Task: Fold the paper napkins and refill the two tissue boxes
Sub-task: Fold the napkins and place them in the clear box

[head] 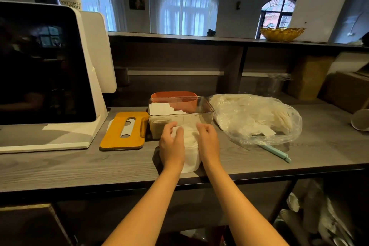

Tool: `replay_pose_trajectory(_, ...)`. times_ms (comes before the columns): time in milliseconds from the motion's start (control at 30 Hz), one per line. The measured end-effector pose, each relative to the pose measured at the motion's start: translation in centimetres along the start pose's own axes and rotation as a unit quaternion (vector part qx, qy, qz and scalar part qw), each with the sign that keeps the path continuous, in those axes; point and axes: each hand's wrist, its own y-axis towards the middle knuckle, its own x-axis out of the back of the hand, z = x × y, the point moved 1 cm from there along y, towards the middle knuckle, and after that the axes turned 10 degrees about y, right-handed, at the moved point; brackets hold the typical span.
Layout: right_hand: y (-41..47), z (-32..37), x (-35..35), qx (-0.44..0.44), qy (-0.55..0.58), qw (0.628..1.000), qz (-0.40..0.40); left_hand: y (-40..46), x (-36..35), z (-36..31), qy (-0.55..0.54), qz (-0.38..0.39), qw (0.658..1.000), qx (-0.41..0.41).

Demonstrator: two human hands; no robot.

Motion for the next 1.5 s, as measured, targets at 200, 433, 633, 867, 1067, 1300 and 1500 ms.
replay_pose_trajectory(200,0.0,0.0,0.2,-0.009,0.019,1.000,-0.018,-0.3,0.3,-0.2,-0.037,-0.008,0.999,0.008)
replay_pose_trajectory(433,0.2,-0.2,0.2,0.025,-0.032,0.998,-0.039,-0.7,-0.1,0.0,0.107,0.008,0.990,-0.095)
replay_pose_trajectory(633,0.0,0.4,0.6,-0.001,0.002,0.998,-0.056,0.7,3.0,-1.7,0.278,0.214,0.878,-0.327)
replay_pose_trajectory(867,0.0,0.4,0.5,-0.030,0.107,0.993,-0.036,3.1,3.7,-4.2,0.520,0.372,0.698,-0.323)
replay_pose_trajectory(1067,0.0,0.9,0.7,-0.008,0.104,0.994,0.044,5.0,3.1,-6.1,0.513,0.418,0.697,-0.277)
replay_pose_trajectory(1300,-0.1,0.9,0.6,-0.027,0.029,0.999,0.014,4.6,2.8,-5.5,0.516,0.442,0.686,-0.260)
replay_pose_trajectory(1500,-0.6,0.7,0.0,-0.062,0.106,0.991,0.056,4.2,2.7,-4.5,0.519,0.393,0.700,-0.293)
